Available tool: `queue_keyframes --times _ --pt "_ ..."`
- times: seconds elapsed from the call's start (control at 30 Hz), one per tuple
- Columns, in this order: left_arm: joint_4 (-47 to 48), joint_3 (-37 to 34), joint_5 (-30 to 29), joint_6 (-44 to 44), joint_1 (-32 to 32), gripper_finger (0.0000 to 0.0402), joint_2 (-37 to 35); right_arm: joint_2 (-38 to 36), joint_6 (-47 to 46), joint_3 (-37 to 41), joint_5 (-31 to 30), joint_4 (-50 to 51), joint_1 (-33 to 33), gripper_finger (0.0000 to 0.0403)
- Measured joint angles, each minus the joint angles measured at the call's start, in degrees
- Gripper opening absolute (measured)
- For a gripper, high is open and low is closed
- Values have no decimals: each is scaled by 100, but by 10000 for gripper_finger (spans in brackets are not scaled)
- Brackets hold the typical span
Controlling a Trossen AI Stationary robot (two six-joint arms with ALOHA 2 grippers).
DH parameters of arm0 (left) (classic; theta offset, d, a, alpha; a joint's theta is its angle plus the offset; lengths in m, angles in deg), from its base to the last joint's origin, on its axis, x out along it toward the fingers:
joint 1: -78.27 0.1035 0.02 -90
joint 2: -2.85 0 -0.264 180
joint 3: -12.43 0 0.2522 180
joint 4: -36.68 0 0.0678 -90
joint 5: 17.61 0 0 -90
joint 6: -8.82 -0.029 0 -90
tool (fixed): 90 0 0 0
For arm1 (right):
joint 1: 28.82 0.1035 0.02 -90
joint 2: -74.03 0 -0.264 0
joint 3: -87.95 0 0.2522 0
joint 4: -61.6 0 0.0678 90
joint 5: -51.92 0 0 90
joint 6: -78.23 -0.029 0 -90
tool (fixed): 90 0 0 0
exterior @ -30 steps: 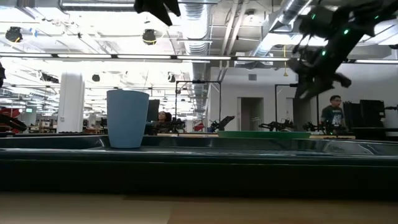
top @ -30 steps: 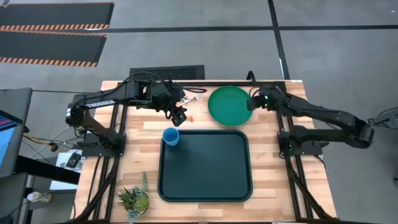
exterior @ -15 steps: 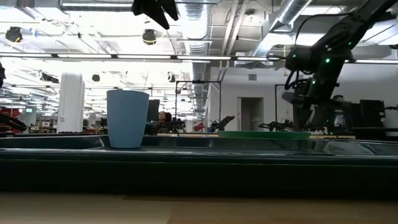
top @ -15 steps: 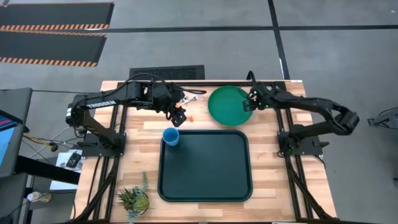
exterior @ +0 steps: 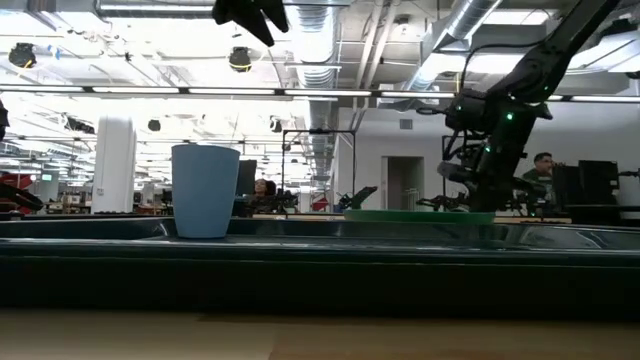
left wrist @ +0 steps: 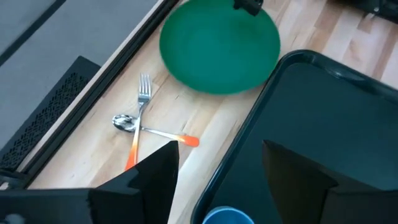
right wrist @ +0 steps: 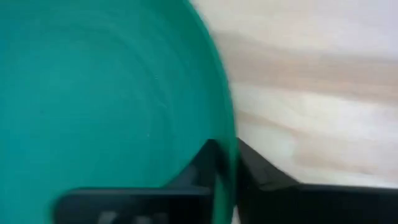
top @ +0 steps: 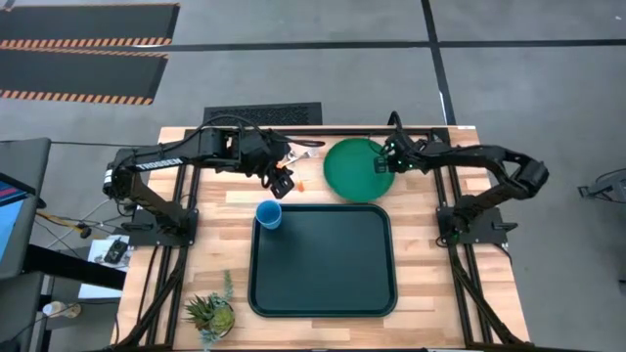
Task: Pick and place plate/cup/fork/spoon on tray
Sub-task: Put the green plate on the black tray to the bottom of the blue cup
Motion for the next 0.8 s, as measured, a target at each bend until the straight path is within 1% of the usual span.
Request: queue_keyframes --times 0.03,0.1,0.23,0.37,0.47,0.53,0.6,0.67,0.73,0.8 --pt "-58 -18 1 1 0 202 0 -48 -3 4 -1 -24 5 17" --pt "-357 -169 -2 -12 0 187 -4 -184 -28 21 -7 0 6 18" --pt "-943 -761 56 -81 51 152 -45 -618 39 38 -85 -1 5 7" --pt "-2132 -1624 527 -111 263 130 -43 -1143 116 45 -138 57 -59 5" --pt "-3382 -2248 1188 24 489 129 -45 -1573 114 47 -212 113 -71 4" --pt "-4060 -2589 1753 114 659 140 -44 -1901 100 47 -182 154 -46 3" --pt "-4525 -2812 2141 153 769 159 -44 -2233 94 47 -162 214 22 3" --pt "-4949 -2956 2210 144 828 186 -45 -2540 81 47 -160 243 117 3" --pt "-5005 -3011 2130 7 839 215 -45 -2888 74 46 -150 257 209 3" --pt "-5055 -3012 1926 -87 839 243 -15 -3161 0 41 -152 313 295 3"
